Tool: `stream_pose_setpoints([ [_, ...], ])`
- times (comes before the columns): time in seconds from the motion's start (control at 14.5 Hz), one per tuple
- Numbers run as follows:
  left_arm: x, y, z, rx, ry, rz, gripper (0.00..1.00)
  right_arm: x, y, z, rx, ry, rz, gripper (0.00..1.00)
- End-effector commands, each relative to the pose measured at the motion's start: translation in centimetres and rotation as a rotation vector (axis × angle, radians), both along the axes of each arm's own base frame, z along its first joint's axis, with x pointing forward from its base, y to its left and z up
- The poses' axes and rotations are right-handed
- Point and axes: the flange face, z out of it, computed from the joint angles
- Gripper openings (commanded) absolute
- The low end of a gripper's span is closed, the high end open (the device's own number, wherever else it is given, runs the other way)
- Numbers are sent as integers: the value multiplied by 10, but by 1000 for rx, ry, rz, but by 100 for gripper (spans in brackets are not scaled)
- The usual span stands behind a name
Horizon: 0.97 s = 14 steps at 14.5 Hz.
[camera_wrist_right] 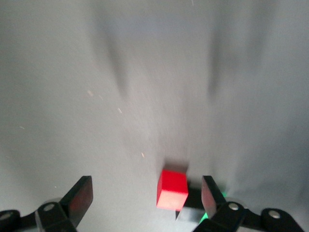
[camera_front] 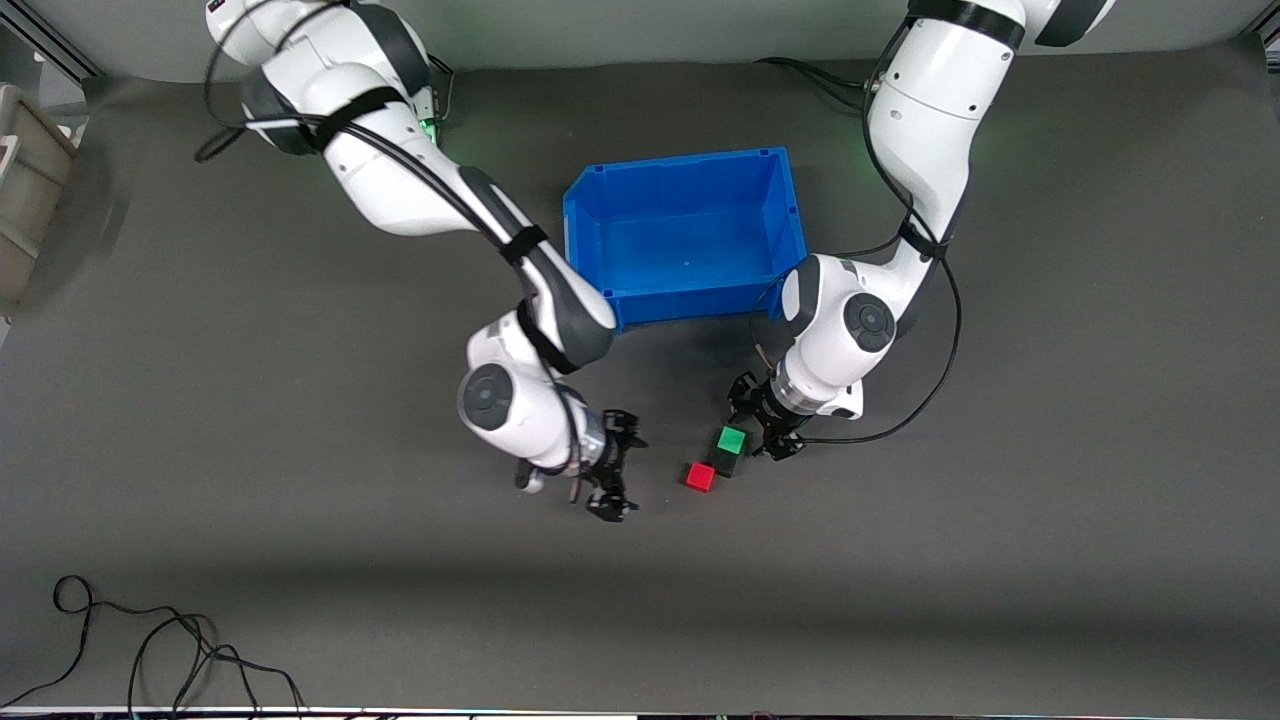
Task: Attach green and red cubes to black cube
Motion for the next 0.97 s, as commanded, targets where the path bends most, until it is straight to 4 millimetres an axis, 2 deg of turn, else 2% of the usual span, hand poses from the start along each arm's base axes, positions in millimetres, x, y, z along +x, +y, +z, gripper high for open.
stream_pose_setpoints([
  [0.0, 18, 25, 36, 75, 1, -75, 100, 0, -67, 29, -34, 52, 161, 100],
  [0.14, 35, 56, 61, 144, 26, -189, 100, 9, -115, 48, -35, 90, 288, 100],
  [0.35, 44, 108, 93, 158, 30, -459, 100, 13, -188, 80, -80, 127, 515, 100],
  [0.48, 48, 158, 115, 147, 29, -646, 100, 12, -238, 104, -148, 127, 647, 100],
  [0.62, 49, 210, 142, 157, 4, -818, 100, 6, -276, 136, -179, 74, 778, 100],
  [0.69, 48, 235, 156, 176, -5, -903, 100, 3, -297, 158, -192, 38, 801, 100],
  [0.83, 43, 270, 181, 199, -29, -1081, 100, -9, -330, 195, -205, -12, 874, 100],
  [0.9, 40, 279, 193, 198, -54, -1163, 100, -15, -342, 212, -206, -46, 918, 100],
])
